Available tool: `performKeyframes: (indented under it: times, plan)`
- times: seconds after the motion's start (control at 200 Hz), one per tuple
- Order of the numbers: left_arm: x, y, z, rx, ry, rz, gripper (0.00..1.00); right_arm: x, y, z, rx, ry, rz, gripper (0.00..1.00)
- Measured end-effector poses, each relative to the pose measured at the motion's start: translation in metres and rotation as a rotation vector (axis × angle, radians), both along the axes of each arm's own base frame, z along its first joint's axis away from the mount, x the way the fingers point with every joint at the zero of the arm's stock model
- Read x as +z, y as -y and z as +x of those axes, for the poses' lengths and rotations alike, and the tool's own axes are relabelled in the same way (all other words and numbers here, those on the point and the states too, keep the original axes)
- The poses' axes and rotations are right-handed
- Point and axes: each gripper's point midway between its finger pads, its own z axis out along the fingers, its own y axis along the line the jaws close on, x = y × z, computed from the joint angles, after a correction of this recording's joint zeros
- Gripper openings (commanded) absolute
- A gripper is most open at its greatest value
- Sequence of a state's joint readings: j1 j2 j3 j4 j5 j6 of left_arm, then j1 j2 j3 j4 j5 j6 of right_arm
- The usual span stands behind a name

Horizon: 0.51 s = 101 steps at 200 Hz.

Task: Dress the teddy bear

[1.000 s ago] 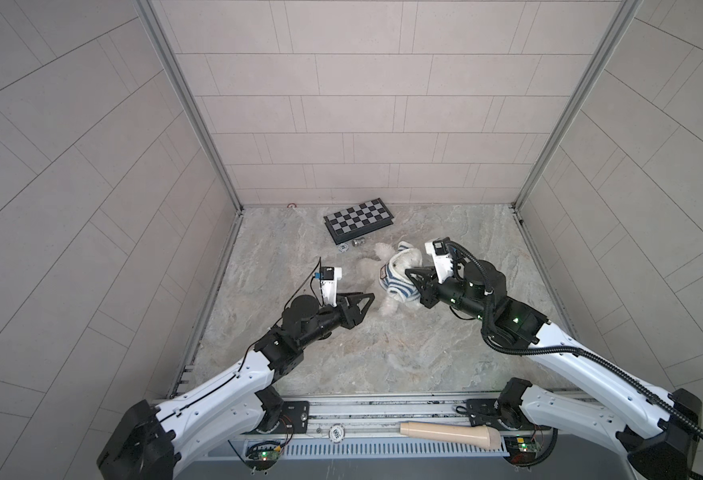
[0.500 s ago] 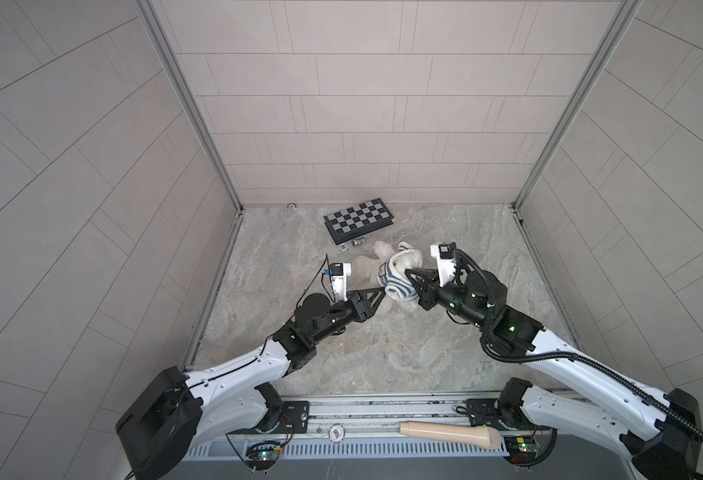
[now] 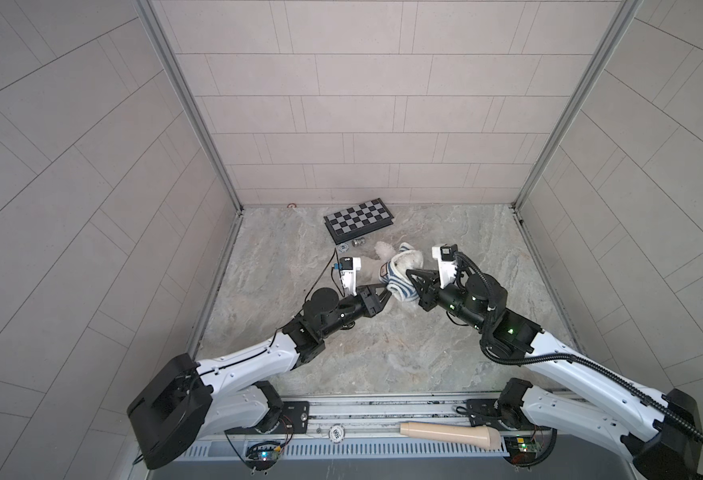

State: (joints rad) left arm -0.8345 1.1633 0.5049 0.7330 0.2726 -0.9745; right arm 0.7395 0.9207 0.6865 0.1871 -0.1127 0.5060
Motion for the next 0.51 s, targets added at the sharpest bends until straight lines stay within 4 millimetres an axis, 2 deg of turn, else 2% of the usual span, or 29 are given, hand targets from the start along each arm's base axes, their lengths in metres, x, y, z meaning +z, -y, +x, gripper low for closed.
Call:
performKeyframes:
  times: [0.11,0.375,0.506]
  plan:
    - [0.002,0.009,-0.006,-0.026,-0.002,-0.002,0.16,-0.001,0.003,0.001,-0.021,0.01,0.005,0.0]
    - [0.001,0.031,-0.031,-0.12,0.014,0.043,0.0,-0.004,0.006,-0.007,-0.089,0.051,0.023,0.0]
    - [-0.006,0.041,-0.038,-0.149,0.019,0.091,0.0,-0.01,0.007,-0.009,-0.126,0.066,0.031,0.0]
